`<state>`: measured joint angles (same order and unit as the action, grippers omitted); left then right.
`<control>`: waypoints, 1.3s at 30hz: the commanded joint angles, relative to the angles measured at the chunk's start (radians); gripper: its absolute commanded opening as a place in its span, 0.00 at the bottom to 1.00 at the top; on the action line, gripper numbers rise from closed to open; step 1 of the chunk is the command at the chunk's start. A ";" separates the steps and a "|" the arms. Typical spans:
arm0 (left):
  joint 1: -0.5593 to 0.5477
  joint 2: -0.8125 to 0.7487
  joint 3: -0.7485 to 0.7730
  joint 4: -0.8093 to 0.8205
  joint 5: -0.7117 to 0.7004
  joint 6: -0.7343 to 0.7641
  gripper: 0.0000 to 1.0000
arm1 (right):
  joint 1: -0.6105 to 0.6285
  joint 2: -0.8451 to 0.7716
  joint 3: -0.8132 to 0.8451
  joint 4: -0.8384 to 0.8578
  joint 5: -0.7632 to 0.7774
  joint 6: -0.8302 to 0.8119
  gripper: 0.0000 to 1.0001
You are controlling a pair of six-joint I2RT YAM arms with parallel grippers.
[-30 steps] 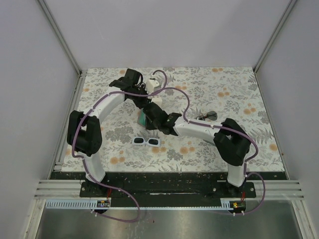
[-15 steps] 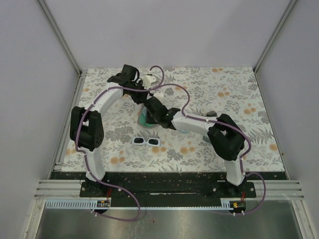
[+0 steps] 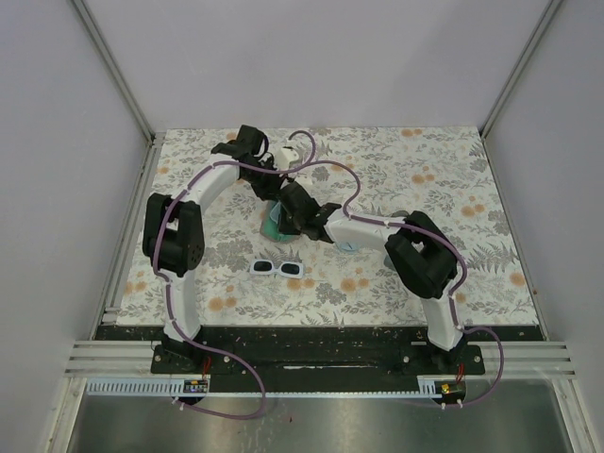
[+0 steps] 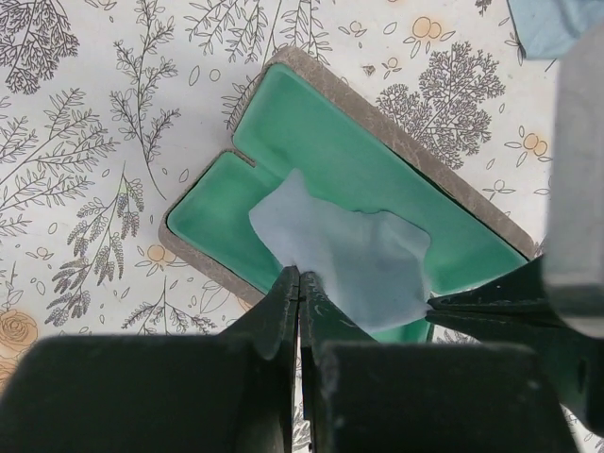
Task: Organize the sunglasses
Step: Place the folded cleaning cloth in the sunglasses case.
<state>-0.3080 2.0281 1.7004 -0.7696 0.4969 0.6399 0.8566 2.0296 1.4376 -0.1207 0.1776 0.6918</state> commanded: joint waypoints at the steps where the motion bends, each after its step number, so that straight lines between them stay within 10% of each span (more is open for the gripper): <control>1: 0.000 -0.012 0.057 0.004 0.031 0.034 0.00 | 0.005 0.018 0.026 0.038 -0.039 0.020 0.00; 39: -0.132 0.253 0.268 -0.002 -0.055 -0.008 0.06 | -0.076 -0.128 -0.217 0.010 0.037 0.087 0.00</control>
<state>-0.4377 2.2738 1.9224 -0.7750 0.4877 0.6453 0.7975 1.9404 1.2335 -0.1188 0.1997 0.7673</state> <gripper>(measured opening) 0.021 0.020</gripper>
